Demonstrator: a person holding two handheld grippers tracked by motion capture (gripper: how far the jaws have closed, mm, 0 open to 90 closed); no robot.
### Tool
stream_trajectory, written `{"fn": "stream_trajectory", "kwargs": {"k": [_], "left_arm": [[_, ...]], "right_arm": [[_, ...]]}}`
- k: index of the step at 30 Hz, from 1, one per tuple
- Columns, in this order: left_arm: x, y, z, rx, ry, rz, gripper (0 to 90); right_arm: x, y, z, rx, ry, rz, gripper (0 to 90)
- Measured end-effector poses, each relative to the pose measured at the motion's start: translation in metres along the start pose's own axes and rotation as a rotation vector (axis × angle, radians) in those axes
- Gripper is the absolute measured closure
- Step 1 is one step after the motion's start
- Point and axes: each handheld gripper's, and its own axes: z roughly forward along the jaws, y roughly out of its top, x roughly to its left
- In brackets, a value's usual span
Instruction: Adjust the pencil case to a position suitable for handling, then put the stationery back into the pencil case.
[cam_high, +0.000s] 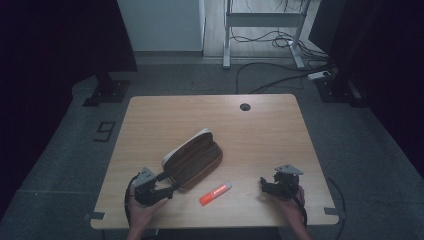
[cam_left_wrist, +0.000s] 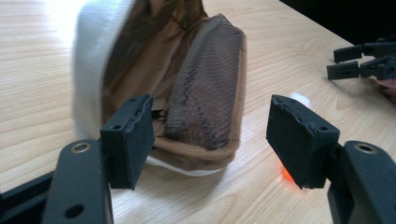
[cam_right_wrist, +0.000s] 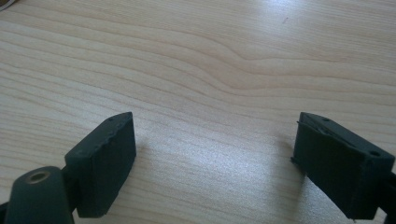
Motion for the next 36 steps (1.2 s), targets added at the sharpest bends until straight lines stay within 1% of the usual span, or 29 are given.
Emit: {"fn": "stream_trajectory", "kwargs": {"k": [3,7,16,28,36], "left_arm": [[-0.008,0.002,0.003,0.001,-0.012,0.017,32.4],[-0.015,0.002,0.007,0.002,-0.028,0.029,32.7],[-0.028,0.001,0.017,0.026,-0.033,0.046,34.2],[-0.046,-0.003,0.036,0.071,-0.047,0.074,36.0],[-0.062,-0.008,0.052,0.123,-0.035,0.122,38.0]], "right_arm": [[0.0,0.0,0.0,0.0,0.0,0.0,12.6],[0.0,0.0,0.0,0.0,0.0,0.0,12.6],[0.0,0.0,0.0,0.0,0.0,0.0,12.6],[0.0,0.0,0.0,0.0,0.0,0.0,12.6],[0.0,0.0,0.0,0.0,0.0,0.0,12.6]]}}
